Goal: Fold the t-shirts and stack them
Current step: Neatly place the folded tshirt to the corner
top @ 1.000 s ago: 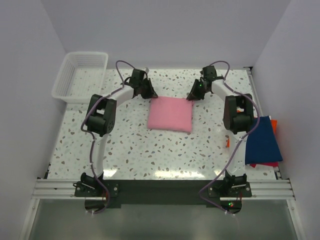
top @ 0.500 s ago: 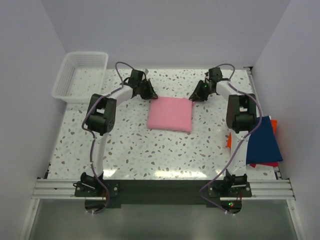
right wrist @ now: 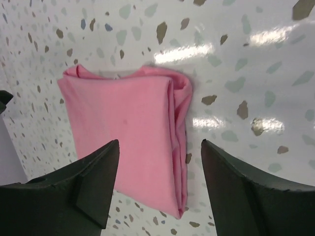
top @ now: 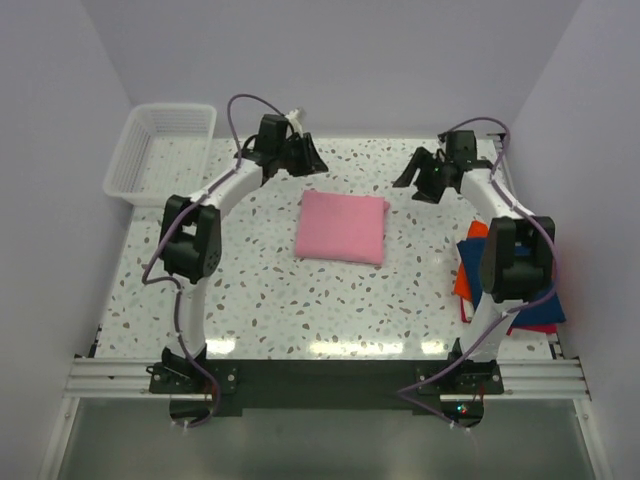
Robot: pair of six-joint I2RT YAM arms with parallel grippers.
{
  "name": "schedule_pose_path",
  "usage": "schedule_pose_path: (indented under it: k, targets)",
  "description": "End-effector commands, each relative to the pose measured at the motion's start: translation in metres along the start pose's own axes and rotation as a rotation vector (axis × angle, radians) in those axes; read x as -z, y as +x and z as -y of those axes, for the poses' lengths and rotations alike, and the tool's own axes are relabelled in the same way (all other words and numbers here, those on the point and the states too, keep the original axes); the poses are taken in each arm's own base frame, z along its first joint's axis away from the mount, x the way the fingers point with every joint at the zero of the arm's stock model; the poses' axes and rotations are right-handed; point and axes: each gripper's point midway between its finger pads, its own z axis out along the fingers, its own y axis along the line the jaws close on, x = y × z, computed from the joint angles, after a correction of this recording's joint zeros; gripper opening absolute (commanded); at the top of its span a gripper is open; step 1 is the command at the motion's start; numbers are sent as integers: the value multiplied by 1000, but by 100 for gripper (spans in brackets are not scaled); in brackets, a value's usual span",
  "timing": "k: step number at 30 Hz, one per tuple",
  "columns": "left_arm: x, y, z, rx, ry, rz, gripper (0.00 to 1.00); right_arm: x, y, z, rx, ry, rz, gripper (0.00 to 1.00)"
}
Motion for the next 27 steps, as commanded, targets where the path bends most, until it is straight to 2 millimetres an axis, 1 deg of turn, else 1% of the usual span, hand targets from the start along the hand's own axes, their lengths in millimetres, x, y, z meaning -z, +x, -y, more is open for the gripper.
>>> schedule_pose_path:
  k: [1, 2, 3, 4, 5, 6, 7, 8, 9, 10, 11, 12, 14, 16, 19, 21, 23, 24, 27]
  targets:
    - [16, 24, 54, -63, 68, -31, 33, 3, 28, -7, 79, 13, 13, 72]
    - [15, 33, 57, -63, 65, -43, 32, 1, 33, -6, 88, 20, 12, 72]
    - [14, 51, 56, -58, 54, -74, 31, -3, 46, -10, 107, 23, -6, 73]
    - [13, 64, 69, -78, 67, -88, 30, -6, 51, -10, 126, 40, -13, 74]
    - [12, 76, 71, -80, 66, -107, 28, -11, 61, -13, 159, 72, -21, 75]
    - [10, 94, 67, -72, 56, -140, 27, -13, 66, -13, 172, 86, -30, 75]
    - [9, 107, 79, -85, 80, -154, 26, -16, 70, -12, 183, 92, -37, 75]
    - [8, 117, 79, -86, 76, -168, 26, -20, 76, -13, 188, 94, -48, 75]
    - [7, 132, 74, -82, 60, -194, 25, -22, 80, -11, 186, 97, -51, 75]
    - [6, 142, 78, -90, 61, -205, 24, -24, 80, -9, 184, 99, -45, 75]
    - [5, 155, 74, -87, 52, -230, 23, -26, 80, -6, 187, 111, -43, 76]
    - [5, 166, 76, -94, 55, -247, 22, -28, 82, -2, 189, 123, -45, 76]
    - [3, 177, 75, -93, 54, -261, 22, -33, 84, -2, 189, 115, -58, 76]
    - [1, 188, 75, -91, 53, -279, 21, -41, 92, -1, 192, 109, -85, 76]
    - [-3, 196, 72, -94, 48, -293, 20, -49, 102, -1, 203, 114, -106, 76]
    - [-5, 198, 70, -91, 44, -298, 20, -55, 111, 1, 191, 114, -125, 76]
    - [-5, 198, 70, -94, 44, -299, 20, -59, 115, 1, 185, 107, -128, 76]
    - [-5, 199, 69, -93, 43, -300, 20, -61, 118, 5, 174, 114, -136, 75]
    - [-7, 199, 68, -97, 41, -303, 20, -64, 120, 8, 156, 125, -129, 73]
